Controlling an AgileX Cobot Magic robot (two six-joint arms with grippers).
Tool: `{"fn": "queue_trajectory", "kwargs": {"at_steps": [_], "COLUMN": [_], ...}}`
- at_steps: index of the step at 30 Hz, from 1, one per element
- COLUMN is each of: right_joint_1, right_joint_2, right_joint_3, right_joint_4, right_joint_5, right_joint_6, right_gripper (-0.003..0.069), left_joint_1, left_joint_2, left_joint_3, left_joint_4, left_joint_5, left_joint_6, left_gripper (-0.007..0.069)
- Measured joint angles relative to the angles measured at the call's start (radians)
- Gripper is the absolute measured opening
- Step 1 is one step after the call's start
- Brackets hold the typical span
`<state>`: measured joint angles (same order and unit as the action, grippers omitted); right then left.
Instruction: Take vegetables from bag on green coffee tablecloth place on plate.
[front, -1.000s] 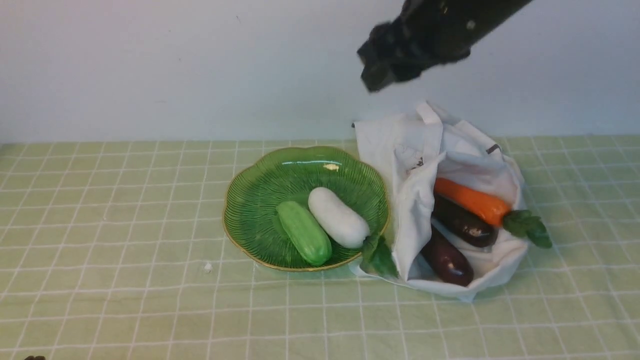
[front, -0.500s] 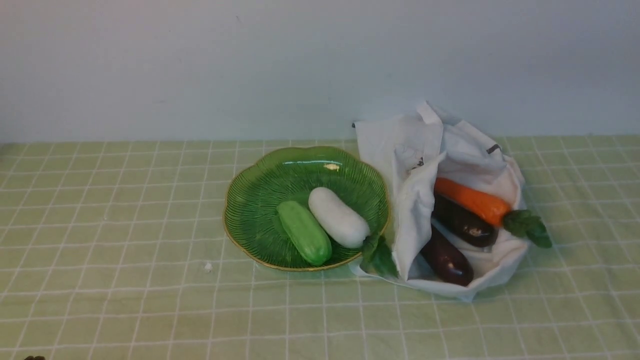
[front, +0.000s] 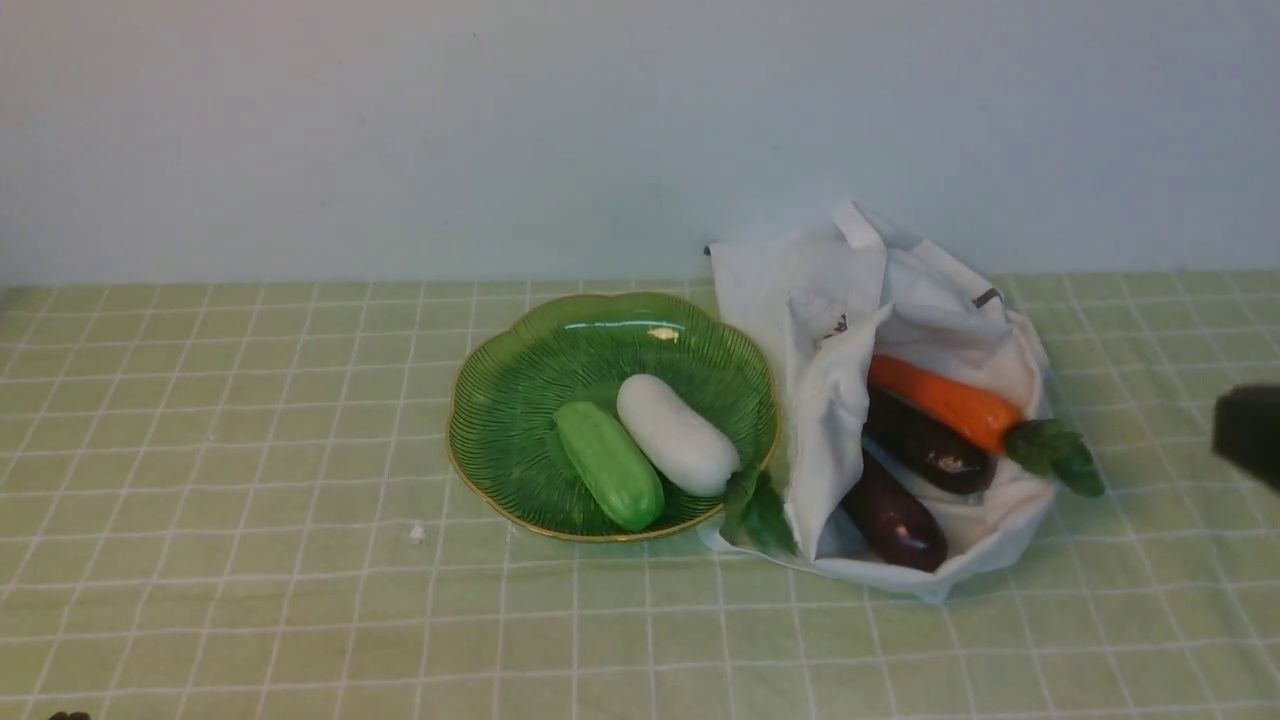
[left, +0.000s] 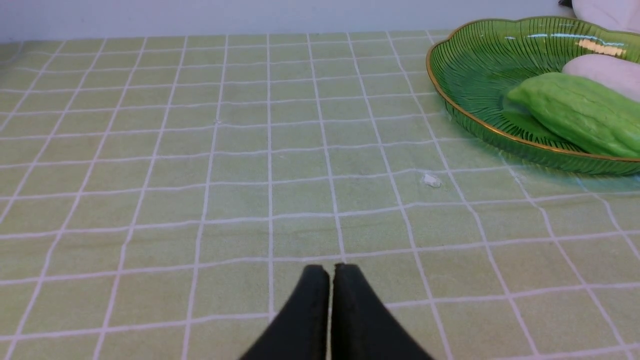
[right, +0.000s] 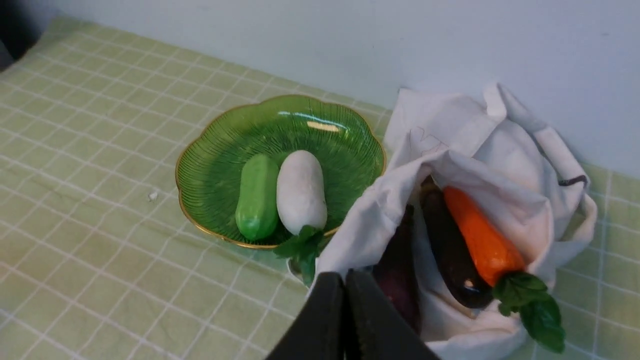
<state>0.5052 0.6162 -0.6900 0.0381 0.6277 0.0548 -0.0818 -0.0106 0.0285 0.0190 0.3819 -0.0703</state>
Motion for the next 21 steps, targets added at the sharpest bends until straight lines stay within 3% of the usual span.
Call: {"fn": "queue_trajectory", "kwargs": {"at_steps": [2, 6, 21], "right_joint_1": [0.0, 0.0, 0.0], "right_joint_2": [-0.041, -0.063, -0.063], "right_joint_3": [0.157, 0.259, 0.318], "right_joint_4": [0.019, 0.026, 0.029], "right_joint_5": [-0.191, -0.354, -0.365], "right_joint_6": [0.0, 0.002, 0.002], "right_gripper": [-0.0015, -0.0015, -0.0015], "left_joint_1": [0.0, 0.0, 0.0], "left_joint_2": [0.0, 0.0, 0.0], "left_joint_3": [0.0, 0.0, 0.0], "left_joint_4": [0.0, 0.0, 0.0], "left_joint_5": [0.0, 0.0, 0.0], "left_joint_6": [0.0, 0.0, 0.0], "left_gripper": [-0.0004, -0.0004, -0.0004]}}
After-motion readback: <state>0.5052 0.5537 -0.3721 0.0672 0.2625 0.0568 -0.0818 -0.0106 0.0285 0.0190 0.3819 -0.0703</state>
